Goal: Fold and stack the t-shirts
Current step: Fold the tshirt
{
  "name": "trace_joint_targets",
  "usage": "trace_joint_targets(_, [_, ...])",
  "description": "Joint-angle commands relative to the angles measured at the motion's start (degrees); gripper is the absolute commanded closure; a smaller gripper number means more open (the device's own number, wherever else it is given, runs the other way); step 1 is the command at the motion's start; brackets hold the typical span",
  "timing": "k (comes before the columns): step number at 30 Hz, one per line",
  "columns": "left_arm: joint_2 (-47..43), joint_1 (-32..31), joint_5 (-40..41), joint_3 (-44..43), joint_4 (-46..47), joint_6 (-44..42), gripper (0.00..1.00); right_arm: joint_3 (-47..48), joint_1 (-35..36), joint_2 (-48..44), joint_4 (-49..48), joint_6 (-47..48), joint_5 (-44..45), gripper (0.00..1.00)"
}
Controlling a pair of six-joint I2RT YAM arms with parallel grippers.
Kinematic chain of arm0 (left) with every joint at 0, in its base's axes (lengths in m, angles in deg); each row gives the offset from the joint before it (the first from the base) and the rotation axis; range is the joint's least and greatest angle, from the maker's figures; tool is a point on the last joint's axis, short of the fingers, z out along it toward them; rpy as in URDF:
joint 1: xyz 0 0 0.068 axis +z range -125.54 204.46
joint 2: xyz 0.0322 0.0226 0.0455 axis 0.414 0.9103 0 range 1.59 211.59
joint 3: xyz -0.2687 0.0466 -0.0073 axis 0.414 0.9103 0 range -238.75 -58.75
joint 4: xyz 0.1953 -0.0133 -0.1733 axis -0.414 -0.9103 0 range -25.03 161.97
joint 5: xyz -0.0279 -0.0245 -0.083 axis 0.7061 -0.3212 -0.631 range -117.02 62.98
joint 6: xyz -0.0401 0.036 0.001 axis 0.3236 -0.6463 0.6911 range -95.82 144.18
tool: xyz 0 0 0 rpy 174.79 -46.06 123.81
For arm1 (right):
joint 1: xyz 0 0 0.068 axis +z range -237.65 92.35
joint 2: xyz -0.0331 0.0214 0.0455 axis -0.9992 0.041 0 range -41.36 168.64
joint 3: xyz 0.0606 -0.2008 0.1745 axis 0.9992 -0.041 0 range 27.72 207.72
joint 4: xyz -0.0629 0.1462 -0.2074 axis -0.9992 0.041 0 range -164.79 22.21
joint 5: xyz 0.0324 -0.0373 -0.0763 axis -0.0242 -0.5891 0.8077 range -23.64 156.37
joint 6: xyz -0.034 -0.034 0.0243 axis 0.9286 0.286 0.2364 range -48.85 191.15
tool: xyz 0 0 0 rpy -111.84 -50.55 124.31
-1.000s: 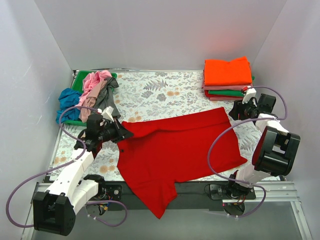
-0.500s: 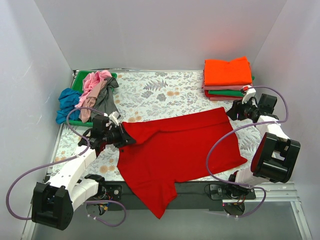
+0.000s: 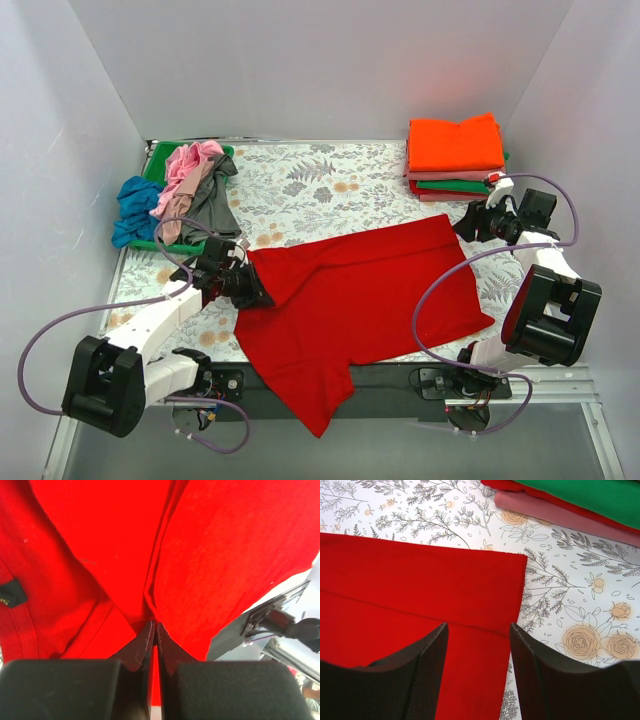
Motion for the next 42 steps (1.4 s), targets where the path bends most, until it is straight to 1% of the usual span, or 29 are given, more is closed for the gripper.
trace_joint_targets(1, [1.96, -1.49, 0.90, -2.68, -3.59, 0.04, 0.95, -0.41, -0.36, -0.21, 0.13, -0.52, -1.74, 0.41])
trace_joint_targets(3, [2.84, -2.19, 0.73, -3.38, -4.82, -0.31, 0.89, -0.41, -0.36, -0.20, 0.13, -0.52, -1.83, 0.41])
trace_joint_targets(5, [2.50, -2.37, 1.69, -4.87, -5.79, -1.10, 0.78, -0.41, -0.45, -0.20, 0.22, -0.43, -1.91, 0.41])
trace_joint_targets(7, [0.40, -2.37, 3.36, -6.80, -7.28, -2.42, 0.62, -0.32, -0.45, -0.29, 0.57, -0.17, -2.00, 0.41])
trace_joint_targets(8, [-0.31, -2.29, 5.20, -9.25, -7.63, -3.12, 0.47, -0.41, -0.45, -0.38, 0.66, -0.08, -2.26, 0.41])
trace_joint_targets(11, [-0.67, -2.29, 4.78, -12.25, -4.83, -4.97, 0.38, -0.41, -0.45, -0.47, 1.01, 0.01, -3.05, 0.41])
trace_joint_targets(12, [0.55, -2.28, 5.04, -13.83, -2.74, -5.67, 0.37, -0.23, -0.45, -0.38, 1.10, 0.10, -3.23, 0.41])
trace_joint_targets(15, [9.15, -2.37, 3.46, -17.34, 0.53, -8.13, 0.37, -0.14, -0.45, -0.38, 1.71, -0.08, -3.85, 0.41])
trace_joint_targets(16, [13.70, -2.37, 3.11, -18.14, 1.58, -8.66, 0.37, -0.40, -0.53, -0.38, 1.80, 0.01, -4.02, 0.41])
trace_joint_targets(18, [18.90, -2.37, 3.19, -20.94, 3.60, -10.41, 0.37, -0.49, -0.53, -0.64, 2.06, 0.01, -4.11, 0.41])
trace_joint_targets(23, [26.65, -2.37, 4.95, -25.79, 3.88, -12.62, 0.37, -0.93, -1.15, -0.73, 2.15, 0.10, -5.08, 0.41])
trace_joint_targets(29, [31.05, -2.63, 1.18, -25.89, 4.05, -13.58, 0.37, -0.85, -1.76, -0.12, 2.42, 0.01, -5.61, 0.41])
trace_joint_targets(35, [34.13, -3.78, 0.12, -25.44, 4.84, -13.94, 0.39, -0.76, -2.11, -0.03, 2.59, -0.08, -6.22, 0.41])
trace_joint_targets(38, [34.84, -4.57, -0.58, -25.79, 5.46, -13.59, 0.42, -0.85, -2.38, -0.11, 2.68, -0.16, -6.40, 0.41])
trace_joint_targets(42, [35.37, -5.54, -1.20, -26.06, 5.55, -13.24, 0.53, -0.85, -2.73, 0.06, 2.68, -0.16, -6.48, 0.41])
